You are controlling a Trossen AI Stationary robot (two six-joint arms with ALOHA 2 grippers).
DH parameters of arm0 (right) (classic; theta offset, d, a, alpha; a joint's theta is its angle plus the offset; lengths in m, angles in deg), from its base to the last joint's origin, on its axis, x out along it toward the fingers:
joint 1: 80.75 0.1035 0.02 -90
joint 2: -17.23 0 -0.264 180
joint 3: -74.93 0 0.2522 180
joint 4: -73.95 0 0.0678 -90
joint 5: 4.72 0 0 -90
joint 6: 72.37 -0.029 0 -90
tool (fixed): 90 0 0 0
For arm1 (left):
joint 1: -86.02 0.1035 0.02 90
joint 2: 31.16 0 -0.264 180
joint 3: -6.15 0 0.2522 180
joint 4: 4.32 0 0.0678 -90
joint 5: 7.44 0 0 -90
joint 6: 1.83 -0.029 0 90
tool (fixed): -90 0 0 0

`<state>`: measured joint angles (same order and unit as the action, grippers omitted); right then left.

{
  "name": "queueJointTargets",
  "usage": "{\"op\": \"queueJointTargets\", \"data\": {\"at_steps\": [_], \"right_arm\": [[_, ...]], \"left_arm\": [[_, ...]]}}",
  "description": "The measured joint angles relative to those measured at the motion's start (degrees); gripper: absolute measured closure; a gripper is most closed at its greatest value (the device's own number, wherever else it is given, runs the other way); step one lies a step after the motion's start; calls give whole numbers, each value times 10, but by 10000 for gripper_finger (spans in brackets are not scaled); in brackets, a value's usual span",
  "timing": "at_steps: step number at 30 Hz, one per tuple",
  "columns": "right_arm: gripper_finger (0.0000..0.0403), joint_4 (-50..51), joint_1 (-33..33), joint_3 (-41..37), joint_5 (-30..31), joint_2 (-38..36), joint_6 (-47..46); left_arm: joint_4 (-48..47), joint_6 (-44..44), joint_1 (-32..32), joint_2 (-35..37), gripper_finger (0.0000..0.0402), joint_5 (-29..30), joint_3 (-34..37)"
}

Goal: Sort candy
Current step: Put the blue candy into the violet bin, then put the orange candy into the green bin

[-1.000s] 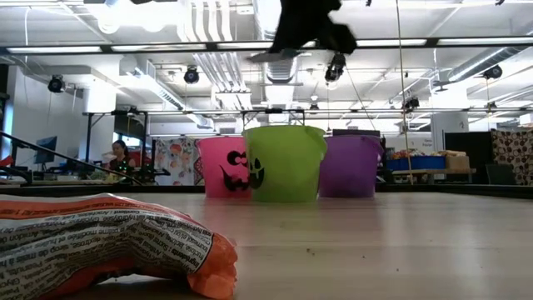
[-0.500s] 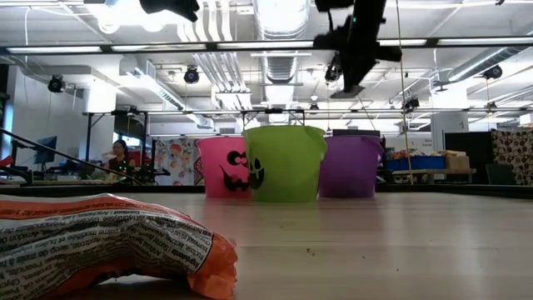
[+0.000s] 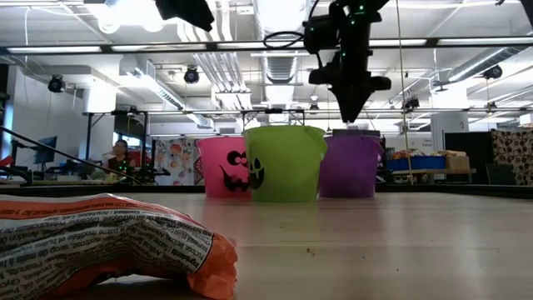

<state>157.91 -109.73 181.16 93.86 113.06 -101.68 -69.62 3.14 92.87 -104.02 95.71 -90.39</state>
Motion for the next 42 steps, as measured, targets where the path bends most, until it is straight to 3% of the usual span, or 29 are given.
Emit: {"op": "queueJointTargets", "data": {"at_steps": [6,10,16,21,34,37,42], "right_arm": [[254,1,-5,0,-3,3,9],[228,-2,-7,0,-58,-27,47],[220,-71,16,0,-253,-102,139],[231,-169,58,-7,-382,-159,115],[256,-394,251,-33,-391,-222,156],[260,-447,297,-62,-390,-234,205],[272,-550,375,-143,-314,-251,254]], "left_arm": [[1,17,0,2,277,0,0],[0,67,-4,7,277,-8,0],[1,162,-39,6,277,-37,0],[11,210,-98,-2,277,-36,0],[26,315,-263,-69,277,-32,0],[26,320,-298,-88,277,-32,0],[17,341,-346,-117,277,-31,0]]}}
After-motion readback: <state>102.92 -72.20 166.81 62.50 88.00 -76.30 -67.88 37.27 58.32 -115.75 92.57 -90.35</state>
